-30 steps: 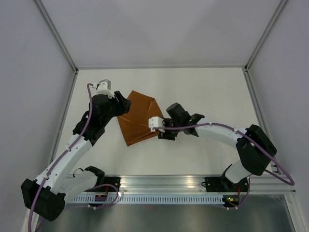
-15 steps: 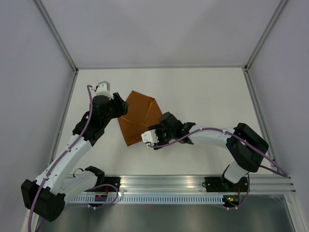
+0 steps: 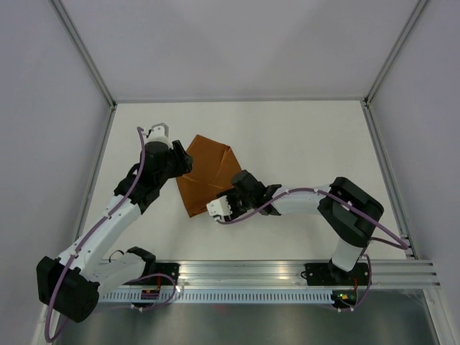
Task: Fold the napkin, place the utensils inside, and roll it up
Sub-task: Roll the napkin at the center of the board.
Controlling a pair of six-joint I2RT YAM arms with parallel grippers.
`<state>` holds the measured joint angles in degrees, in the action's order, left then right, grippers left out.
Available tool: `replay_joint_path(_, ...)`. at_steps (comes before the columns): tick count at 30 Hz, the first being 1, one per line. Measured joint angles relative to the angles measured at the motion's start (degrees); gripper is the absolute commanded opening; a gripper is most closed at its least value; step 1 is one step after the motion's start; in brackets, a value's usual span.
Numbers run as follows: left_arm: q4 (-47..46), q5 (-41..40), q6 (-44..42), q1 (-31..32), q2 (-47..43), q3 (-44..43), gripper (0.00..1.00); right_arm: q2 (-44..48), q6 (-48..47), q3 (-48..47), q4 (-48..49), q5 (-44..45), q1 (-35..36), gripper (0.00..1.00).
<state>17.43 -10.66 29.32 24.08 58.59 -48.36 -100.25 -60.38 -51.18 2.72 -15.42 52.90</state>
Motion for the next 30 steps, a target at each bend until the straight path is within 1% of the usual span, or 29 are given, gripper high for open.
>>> replay_joint_path(11,-0.83,0.11,0.0,0.0,1.07,2.12,0.56,-2.16,-1.2,-0.02,4.39,1.75,-0.02,0.56)
replay_joint_path(13,-1.07,0.22,0.0,0.0,1.16,2.49,0.56,-2.49,-1.55,-0.33,4.42,1.81,-0.02,0.51)
replay_joint_path(21,-1.73,0.35,0.0,0.0,1.16,5.55,0.56,-4.81,-1.79,-3.04,3.93,1.55,-0.76,0.5)
replay_joint_path(24,-1.7,0.72,0.0,0.0,1.16,6.58,0.56,-4.83,-1.81,-3.15,3.39,1.22,-1.27,0.45)
replay_joint_path(27,-1.88,1.31,0.0,0.0,1.16,7.13,0.55,-4.83,-1.79,-3.34,2.38,0.74,-1.68,0.44)
replay_joint_path(30,-2.21,2.16,0.0,0.0,1.16,7.58,0.55,-4.87,-1.84,-3.41,1.92,0.42,-1.92,0.41)
